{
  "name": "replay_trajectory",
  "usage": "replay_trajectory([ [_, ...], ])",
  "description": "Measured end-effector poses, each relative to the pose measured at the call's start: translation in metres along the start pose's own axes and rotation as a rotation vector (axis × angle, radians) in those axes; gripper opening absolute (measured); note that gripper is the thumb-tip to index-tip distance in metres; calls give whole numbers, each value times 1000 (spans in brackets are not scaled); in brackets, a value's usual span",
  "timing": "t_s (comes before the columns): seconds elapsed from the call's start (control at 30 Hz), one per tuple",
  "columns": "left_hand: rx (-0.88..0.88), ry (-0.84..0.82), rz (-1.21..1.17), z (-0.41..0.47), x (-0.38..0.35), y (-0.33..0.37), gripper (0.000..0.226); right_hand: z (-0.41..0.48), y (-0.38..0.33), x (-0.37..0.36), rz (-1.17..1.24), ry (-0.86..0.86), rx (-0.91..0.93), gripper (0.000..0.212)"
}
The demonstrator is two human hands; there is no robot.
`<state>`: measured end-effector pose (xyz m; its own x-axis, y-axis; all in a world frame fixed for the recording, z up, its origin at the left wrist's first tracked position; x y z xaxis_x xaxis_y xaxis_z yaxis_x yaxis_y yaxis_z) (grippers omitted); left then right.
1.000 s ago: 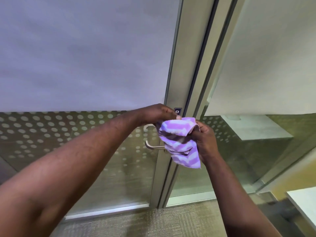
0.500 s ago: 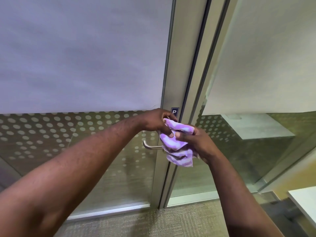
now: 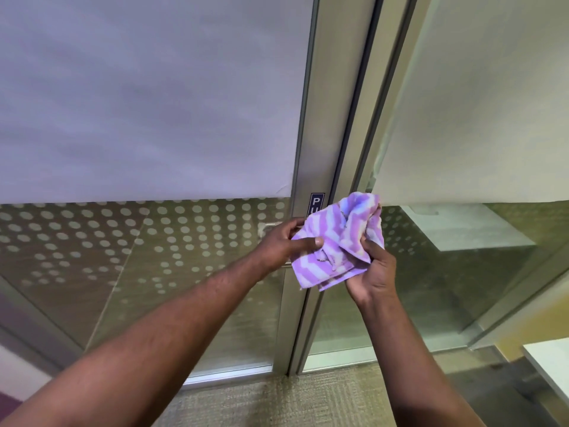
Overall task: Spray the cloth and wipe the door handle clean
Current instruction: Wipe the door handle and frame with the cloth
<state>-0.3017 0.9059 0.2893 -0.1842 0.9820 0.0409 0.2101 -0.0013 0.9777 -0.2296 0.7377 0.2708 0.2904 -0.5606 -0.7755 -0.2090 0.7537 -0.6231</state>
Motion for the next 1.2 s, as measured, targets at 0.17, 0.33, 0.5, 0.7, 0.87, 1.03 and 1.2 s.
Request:
replay_trajectory([
  [0.17, 40, 16, 22, 1, 9, 4, 26, 5, -8, 7, -145, -22, -17, 21],
  [0.33, 47, 93, 97, 6, 18, 6, 26, 17, -26, 3, -666, -202, 52, 57],
  [0.5, 63, 90, 96, 9, 23, 0, 27, 10, -9, 12, -650, -176, -117, 44],
  [0.7, -111, 243, 542, 10, 31, 7, 56, -2, 19, 35, -628, 45, -83, 26],
  [0.87, -813, 530, 779, -16, 51, 84, 31, 1, -19, 56, -829, 406, 390, 33],
  [1.03, -1094, 566, 1092, 0, 52, 133, 40, -2, -10, 26, -1287, 122, 840, 54],
  [1.2, -1140, 563, 1325, 22, 54, 138, 49, 11, 67, 34, -1597, -216, 547, 43],
])
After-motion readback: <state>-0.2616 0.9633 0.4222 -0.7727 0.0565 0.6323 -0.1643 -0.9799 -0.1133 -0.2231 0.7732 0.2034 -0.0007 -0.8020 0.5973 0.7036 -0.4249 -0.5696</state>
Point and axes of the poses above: each hand's wrist, its own z-axis towards the middle knuckle, its own x-axis out of the back of the hand, y = z × x, the point moved 6 cm from there along z, towards the middle knuckle, and after that the axes turned 8 degrees about x, right-handed, at the moved point
